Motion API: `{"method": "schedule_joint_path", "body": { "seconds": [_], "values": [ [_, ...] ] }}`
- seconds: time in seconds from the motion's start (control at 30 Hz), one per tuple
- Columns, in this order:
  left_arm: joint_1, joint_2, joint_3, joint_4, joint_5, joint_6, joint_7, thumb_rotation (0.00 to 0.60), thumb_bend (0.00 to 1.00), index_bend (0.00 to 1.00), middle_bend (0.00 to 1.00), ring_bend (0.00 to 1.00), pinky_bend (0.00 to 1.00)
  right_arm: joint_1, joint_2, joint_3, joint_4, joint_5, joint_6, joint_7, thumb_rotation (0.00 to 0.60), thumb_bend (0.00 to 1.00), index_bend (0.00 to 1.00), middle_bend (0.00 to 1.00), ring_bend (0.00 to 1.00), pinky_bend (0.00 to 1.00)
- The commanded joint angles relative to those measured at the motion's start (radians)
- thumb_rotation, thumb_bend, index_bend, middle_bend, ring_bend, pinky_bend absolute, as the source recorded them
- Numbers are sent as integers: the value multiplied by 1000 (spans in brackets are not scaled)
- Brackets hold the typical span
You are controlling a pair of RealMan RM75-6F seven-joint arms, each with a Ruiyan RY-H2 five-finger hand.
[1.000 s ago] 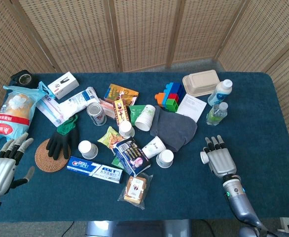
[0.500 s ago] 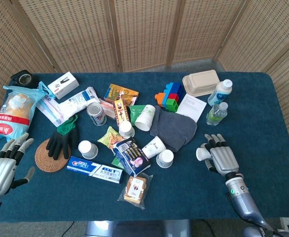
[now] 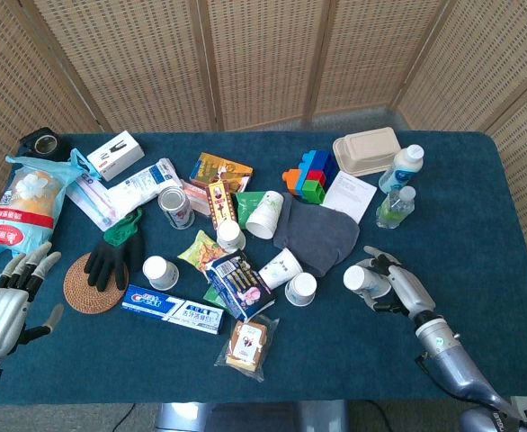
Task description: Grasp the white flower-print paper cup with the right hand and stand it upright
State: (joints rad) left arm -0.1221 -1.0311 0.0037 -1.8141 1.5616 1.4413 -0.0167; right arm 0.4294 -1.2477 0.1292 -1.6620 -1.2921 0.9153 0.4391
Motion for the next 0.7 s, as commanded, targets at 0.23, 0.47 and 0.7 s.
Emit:
{"method": "schedule_joint_path", "body": {
  "seconds": [0.23, 0.47, 0.7],
  "values": [
    [4, 7, 1, -12, 2, 6, 10, 600, 470, 61, 28, 0, 0, 31, -11, -20, 124, -144, -88, 362, 600, 517, 437, 40, 0, 0],
    [9, 12, 2, -19, 8, 16, 14, 600, 471, 60, 27, 0, 0, 54, -35, -65, 221, -233, -85, 489, 600, 487, 420, 25, 0, 0],
    [15, 18, 4, -24, 17, 27, 13, 600, 471, 60, 28, 0, 0, 59, -55, -118, 320, -318, -15, 605, 600, 500, 303, 0, 0, 0]
  ]
}}
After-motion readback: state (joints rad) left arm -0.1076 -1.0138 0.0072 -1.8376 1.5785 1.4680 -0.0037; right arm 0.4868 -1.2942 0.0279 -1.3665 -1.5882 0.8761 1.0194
